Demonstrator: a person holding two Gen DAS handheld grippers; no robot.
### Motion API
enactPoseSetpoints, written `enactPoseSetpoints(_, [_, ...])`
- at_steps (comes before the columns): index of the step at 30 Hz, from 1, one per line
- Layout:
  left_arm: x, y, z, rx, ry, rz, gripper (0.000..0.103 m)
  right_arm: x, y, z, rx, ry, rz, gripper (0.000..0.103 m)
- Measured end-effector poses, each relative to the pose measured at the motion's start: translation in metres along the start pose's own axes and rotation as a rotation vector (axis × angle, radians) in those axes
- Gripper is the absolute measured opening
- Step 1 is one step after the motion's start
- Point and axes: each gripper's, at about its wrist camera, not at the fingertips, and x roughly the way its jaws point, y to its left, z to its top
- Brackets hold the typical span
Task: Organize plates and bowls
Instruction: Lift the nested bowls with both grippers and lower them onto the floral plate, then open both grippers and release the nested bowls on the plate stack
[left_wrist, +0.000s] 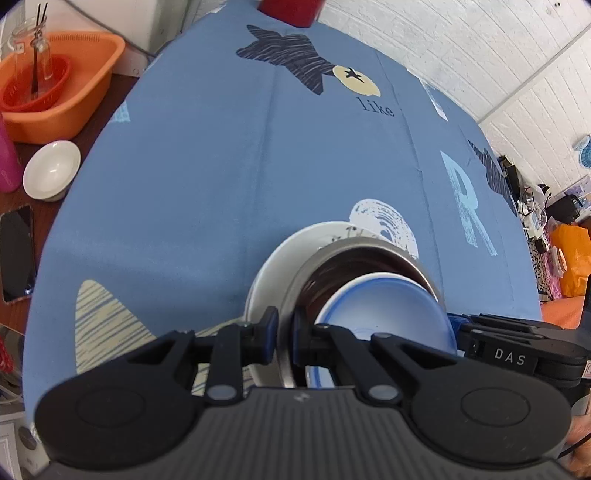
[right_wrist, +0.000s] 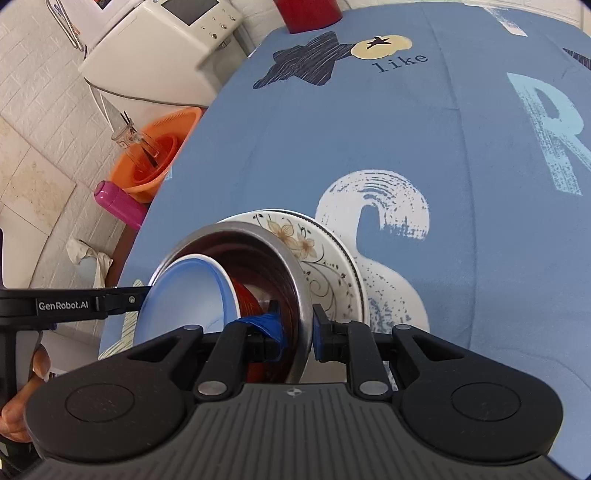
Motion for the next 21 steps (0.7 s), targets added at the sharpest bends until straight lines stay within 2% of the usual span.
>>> enactPoseSetpoints(5, [0.005,0.004,0.000,0.006,-0.005,-0.010,0.000,0.000,-0.001,-0.001,0.006,-0.009,-0.007,0.001])
enactPoseSetpoints(9, [0.005,0.002,0.000,0.033,-0.037,-0.008,0.000,0.002,-0.002,-0.004,0.026,-0.020,-0.032,0.005])
enactPoseSetpoints(11, [0.003,0.000,0.000,0.043,-0.050,-0.005,0.002,-0.001,0.001,-0.004,0.017,-0.053,-0.056,0.006])
enactPoseSetpoints(12, [0.001,-0.001,0.000,0.045,-0.064,0.002,0.007,-0.003,0.003,-0.004,0.005,-0.065,-0.068,0.006])
enactPoseSetpoints(14, [-0.005,-0.001,0.001,0.053,-0.100,0.020,0.029,-0.010,0.006,-0.003,-0.018,-0.106,-0.076,0.007])
enactPoseSetpoints(15, [-0.009,0.000,0.002,0.050,-0.124,0.036,0.053,-0.014,0.008,-0.003,-0.036,-0.129,-0.086,0.007])
enactPoseSetpoints(16, [-0.013,0.002,0.002,0.045,-0.148,0.035,0.064,-0.018,0.010,-0.003,-0.056,-0.152,-0.099,0.007])
enactPoseSetpoints(19, [-0.027,0.007,0.005,0.016,-0.181,-0.023,0.064,-0.036,0.011,-0.006,-0.092,-0.232,-0.118,0.007])
enactPoseSetpoints(21, [-0.036,0.006,0.004,0.015,-0.211,-0.025,0.064,-0.047,0.008,-0.011,-0.084,-0.273,-0.113,0.008])
